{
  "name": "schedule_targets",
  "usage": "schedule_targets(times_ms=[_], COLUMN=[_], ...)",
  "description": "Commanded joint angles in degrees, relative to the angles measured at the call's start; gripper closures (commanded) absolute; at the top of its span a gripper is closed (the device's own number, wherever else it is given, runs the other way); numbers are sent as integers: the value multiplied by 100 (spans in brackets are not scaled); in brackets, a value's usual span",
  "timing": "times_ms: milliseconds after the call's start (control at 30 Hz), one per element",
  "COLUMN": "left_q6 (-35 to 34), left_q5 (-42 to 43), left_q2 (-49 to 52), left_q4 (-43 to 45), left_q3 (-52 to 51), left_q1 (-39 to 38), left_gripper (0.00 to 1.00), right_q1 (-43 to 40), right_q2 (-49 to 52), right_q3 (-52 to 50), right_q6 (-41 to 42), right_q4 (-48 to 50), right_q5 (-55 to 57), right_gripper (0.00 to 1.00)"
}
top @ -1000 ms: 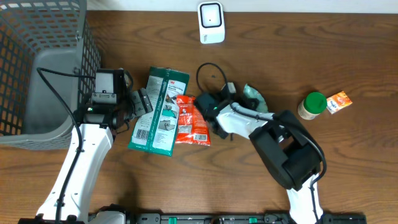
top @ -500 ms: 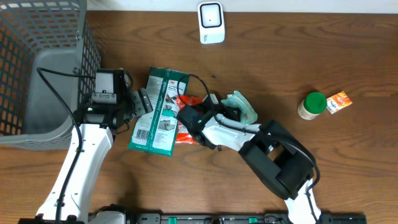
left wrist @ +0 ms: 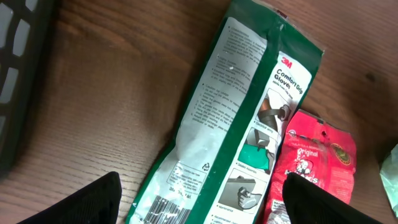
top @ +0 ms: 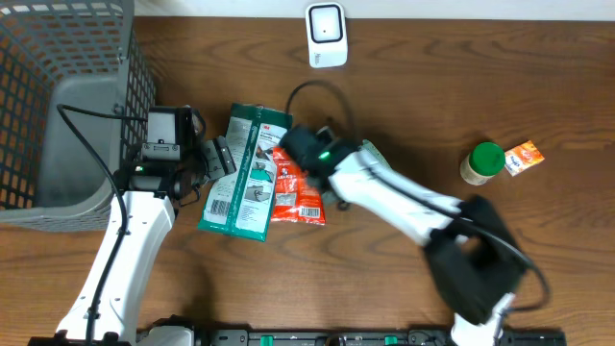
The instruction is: Scan the item barcode
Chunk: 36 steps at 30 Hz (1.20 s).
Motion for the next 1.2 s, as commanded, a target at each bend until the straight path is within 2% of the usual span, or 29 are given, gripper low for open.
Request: schedule_targets(times_ms=[0, 100, 200, 400, 567, 700, 800, 900, 1033, 1167], left_q6=[-50, -50, -50, -50, -50, -50, -50, -50, -50, -50], left_q5=[-70, -70, -70, -70, -70, -70, -70, -70, -70, -70], left_q2=[-4, -4, -4, -4, -4, -4, -4, -4, -4, -4], left_q4=[-15, -15, -15, -15, -15, -15, -15, -15, -15, -15], left_q3=[94, 94, 94, 94, 94, 94, 94, 94, 94, 94], left_q1=[2, 2, 2, 2, 2, 2, 2, 2, 2, 2], left_gripper=[17, 17, 17, 17, 17, 17, 17, 17, 17, 17], right_q1=[-850, -1563, -1980, -2009, -1882, -1939, -2013, -2011, -1941, -1762], right_q2=[-420, -348, -179, 413, 584, 153, -236, -356, -264, -245], right_q3=[129, 61, -114, -654, -863, -396, -234, -240, -673, -1419], right_q6=[42, -245, -345, -343, -409, -782, -798, -765, -579, -153], right_q4=[-61, 31, 162, 501, 535, 146, -70, -203, 76, 710], right_q5=[-1401, -2435, -2927, -3244, -3252, -3729, -3604, -3353, -3362, -3362], right_gripper=[99, 99, 99, 98, 88, 63, 57, 66, 87, 91])
